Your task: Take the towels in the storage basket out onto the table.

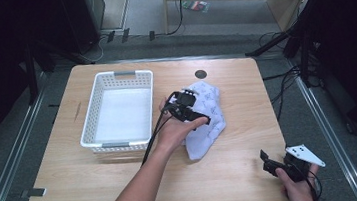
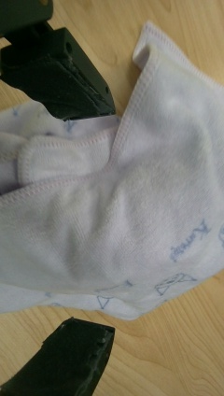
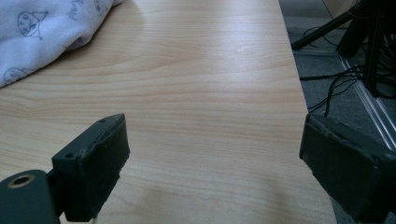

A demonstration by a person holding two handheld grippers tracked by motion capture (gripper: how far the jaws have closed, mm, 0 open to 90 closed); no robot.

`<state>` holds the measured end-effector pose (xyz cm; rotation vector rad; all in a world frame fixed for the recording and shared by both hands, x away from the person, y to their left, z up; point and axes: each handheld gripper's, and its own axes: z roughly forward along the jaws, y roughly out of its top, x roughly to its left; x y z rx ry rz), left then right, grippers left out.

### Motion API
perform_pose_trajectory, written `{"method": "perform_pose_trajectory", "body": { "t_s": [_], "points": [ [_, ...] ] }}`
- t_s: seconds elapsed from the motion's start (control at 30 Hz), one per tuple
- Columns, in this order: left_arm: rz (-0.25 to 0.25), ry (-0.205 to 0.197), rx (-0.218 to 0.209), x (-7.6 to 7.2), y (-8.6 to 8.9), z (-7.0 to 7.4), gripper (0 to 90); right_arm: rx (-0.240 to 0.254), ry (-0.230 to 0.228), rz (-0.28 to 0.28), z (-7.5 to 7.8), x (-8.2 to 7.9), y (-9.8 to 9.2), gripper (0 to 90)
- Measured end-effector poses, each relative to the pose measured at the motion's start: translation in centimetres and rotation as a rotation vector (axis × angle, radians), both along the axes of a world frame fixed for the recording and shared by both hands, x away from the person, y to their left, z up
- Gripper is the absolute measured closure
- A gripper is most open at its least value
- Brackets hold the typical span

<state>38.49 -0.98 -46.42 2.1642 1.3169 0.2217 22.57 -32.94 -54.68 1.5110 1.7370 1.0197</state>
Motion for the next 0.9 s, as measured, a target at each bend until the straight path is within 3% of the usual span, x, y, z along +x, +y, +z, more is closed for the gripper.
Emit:
{"method": "perform_pose_trajectory", "body": {
  "t_s": [0.4, 0.9],
  "points": [
    [0.058, -0.061, 0.005, -0.7, 4.4, 3.3, 0.0, -0.006, 0.002, -0.004, 0.0, 0.0, 0.1, 8.3],
    [0.125, -0.09, 0.014, -1.7, 9.9, 4.6, 0.0, -0.008, 0.006, -0.008, 0.0, 0.1, 0.1, 8.3]
  ]
}}
